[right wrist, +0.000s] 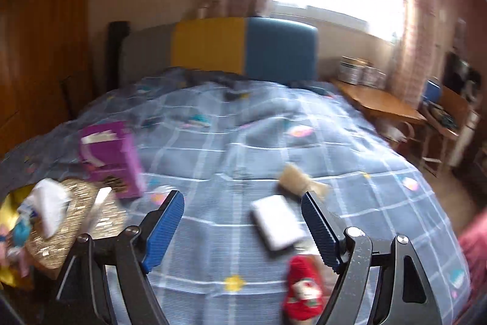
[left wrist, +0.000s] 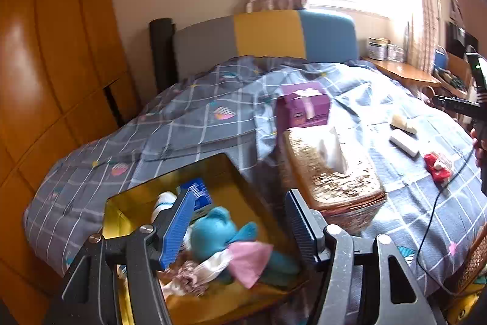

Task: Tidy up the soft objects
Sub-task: 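Move both tools back over the remaining items on the bed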

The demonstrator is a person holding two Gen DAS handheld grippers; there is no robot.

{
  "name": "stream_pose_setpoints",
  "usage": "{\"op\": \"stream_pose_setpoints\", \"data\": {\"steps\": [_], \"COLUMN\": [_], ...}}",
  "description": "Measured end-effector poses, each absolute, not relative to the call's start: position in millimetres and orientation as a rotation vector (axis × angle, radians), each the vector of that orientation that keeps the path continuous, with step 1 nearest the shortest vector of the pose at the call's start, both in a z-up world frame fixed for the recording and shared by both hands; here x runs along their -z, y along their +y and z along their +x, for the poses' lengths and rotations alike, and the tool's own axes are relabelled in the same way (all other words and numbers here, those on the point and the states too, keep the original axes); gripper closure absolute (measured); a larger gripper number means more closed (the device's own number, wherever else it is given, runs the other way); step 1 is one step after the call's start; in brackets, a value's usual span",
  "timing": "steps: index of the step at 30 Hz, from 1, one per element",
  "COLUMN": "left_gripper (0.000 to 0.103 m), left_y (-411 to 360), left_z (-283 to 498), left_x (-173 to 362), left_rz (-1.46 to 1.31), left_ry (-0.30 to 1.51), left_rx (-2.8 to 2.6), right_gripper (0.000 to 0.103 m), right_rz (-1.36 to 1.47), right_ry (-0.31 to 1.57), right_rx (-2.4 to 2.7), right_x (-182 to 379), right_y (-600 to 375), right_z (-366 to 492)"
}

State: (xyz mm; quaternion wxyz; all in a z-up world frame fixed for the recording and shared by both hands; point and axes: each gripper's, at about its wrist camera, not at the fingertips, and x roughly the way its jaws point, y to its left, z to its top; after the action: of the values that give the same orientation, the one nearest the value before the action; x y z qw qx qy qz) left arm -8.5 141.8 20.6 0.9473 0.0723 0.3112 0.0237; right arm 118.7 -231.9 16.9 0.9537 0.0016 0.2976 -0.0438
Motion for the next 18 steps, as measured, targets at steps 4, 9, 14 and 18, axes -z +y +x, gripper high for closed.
{"op": "stream_pose_setpoints", "data": {"steps": [4,9,14,18], "left_gripper": [0.040,0.040,0.040,0.040], "left_y": [118,88,57,32], "left_z": [-1,9,20,32], "left_x": [-24,-24,-23,-20], "left_rz": [0.180,0.230,0.271,0.305], "left_ry": [0.632,0.636,0.639,0.651], "left_rx": [-0.001,0.050,0.109,0.161], "right_gripper": [0.019,0.016,0.015,0.014], "right_rz": [0.035,0.146,0.349,0.405], "right_ry": [0.610,0.695,0.727,0.724], "right_rx": [0.252,0.367,0.384,0.367], "right_x": [-2,31,39,41], "right_y": [-285,-338,-368,-371], "right_z": [131,136,130,128]}}
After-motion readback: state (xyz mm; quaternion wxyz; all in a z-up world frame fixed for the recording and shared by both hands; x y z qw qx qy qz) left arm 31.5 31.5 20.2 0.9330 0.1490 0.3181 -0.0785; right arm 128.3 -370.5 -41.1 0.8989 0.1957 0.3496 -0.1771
